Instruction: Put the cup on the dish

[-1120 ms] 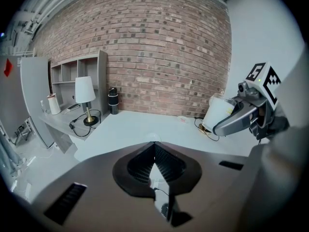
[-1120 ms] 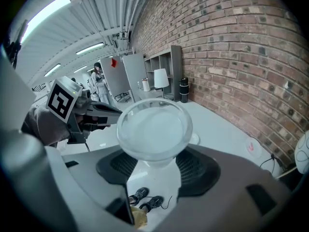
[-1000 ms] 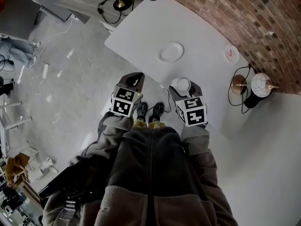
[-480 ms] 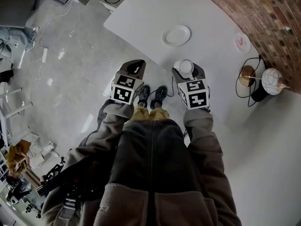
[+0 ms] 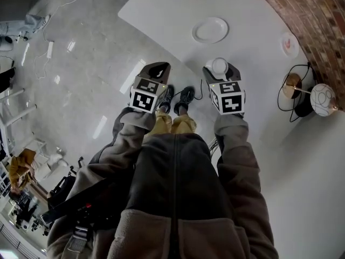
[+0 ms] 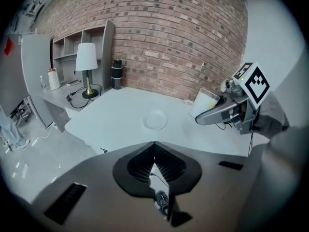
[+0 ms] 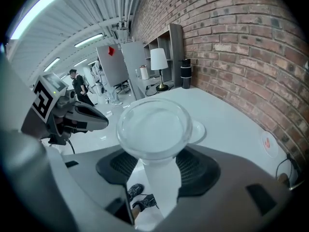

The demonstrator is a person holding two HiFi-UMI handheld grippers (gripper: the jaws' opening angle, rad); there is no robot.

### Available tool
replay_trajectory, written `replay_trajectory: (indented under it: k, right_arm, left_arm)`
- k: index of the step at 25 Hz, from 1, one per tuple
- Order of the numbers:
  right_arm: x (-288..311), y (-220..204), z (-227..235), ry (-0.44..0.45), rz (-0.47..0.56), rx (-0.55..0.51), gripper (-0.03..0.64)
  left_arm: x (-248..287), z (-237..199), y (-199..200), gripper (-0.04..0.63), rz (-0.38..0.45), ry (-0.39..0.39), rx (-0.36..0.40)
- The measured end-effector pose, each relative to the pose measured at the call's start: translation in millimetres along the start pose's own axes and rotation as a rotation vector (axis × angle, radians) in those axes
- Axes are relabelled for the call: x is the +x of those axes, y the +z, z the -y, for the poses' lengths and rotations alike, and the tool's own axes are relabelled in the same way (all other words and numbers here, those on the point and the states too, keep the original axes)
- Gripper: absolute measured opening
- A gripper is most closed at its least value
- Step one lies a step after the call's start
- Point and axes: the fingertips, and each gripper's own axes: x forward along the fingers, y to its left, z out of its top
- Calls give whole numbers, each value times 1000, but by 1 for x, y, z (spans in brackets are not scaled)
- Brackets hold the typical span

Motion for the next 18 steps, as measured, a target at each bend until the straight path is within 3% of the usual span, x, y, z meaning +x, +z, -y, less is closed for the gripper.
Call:
replay_trajectory:
  k: [18]
  right_arm:
    - [70,-4,30,11,-33,2,250]
  left_arm:
    - [32,-30,-20,6,-73,11,-71]
